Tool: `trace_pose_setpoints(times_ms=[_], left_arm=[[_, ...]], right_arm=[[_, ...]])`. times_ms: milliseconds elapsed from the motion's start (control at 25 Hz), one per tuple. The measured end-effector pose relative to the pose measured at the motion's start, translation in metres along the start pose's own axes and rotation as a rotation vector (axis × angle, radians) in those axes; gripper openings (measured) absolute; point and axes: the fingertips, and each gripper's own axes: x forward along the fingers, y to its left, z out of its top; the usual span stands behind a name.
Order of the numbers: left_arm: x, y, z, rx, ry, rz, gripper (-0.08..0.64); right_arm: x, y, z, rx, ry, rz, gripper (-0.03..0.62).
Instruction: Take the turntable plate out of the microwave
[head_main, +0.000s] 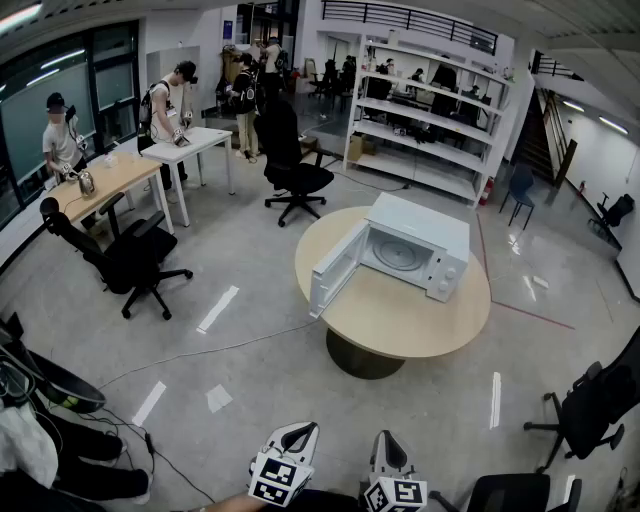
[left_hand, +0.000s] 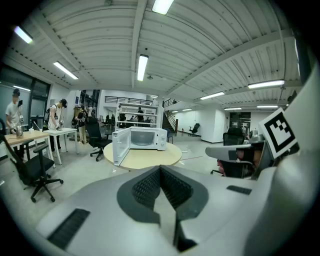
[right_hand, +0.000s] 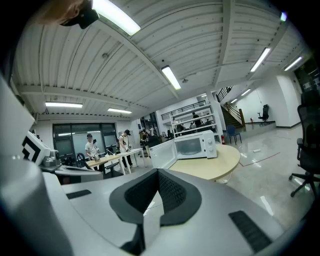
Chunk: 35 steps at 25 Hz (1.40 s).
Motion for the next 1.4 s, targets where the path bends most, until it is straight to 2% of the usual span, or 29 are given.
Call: trace_pose_setpoints(times_ms=[160, 400, 560, 800, 1000, 1240, 1400], left_arm=[[0.029, -0.034, 0.015, -0.01, -0.003, 0.005, 0.038], [0.063, -0.066, 0.02, -0.021, 0.004, 0.039, 0.038], [0.077, -0.086, 0.018, -0.044, 0.014, 0.051, 0.038], [0.09, -0.104, 0.016, -0.034, 0.029, 0.043, 0.038], [0.099, -0.106, 0.015, -0.041, 0.043, 0.041, 0.038], [0.155, -0.089, 0.024, -0.057, 0.038, -0.013, 0.038], [0.187, -0.066, 0.036, -0.072, 0.031, -0.047, 0.038]], right_arm=[[-0.005, -0.04, 0.025, -0.04, -0.015, 0.01, 0.017], [-0.003, -0.088, 0.037, -0.043, -0.019, 0.049, 0.016], [-0.006, -0.107, 0.04, -0.042, -0.008, 0.075, 0.016], [-0.011, -0.129, 0.038, -0.031, 0.01, 0.073, 0.017], [-0.005, -0.135, 0.038, -0.022, 0.05, 0.059, 0.017], [0.035, -0.164, 0.035, -0.039, 0.078, 0.003, 0.017], [0.069, -0.167, 0.039, -0.055, 0.111, -0.021, 0.017]])
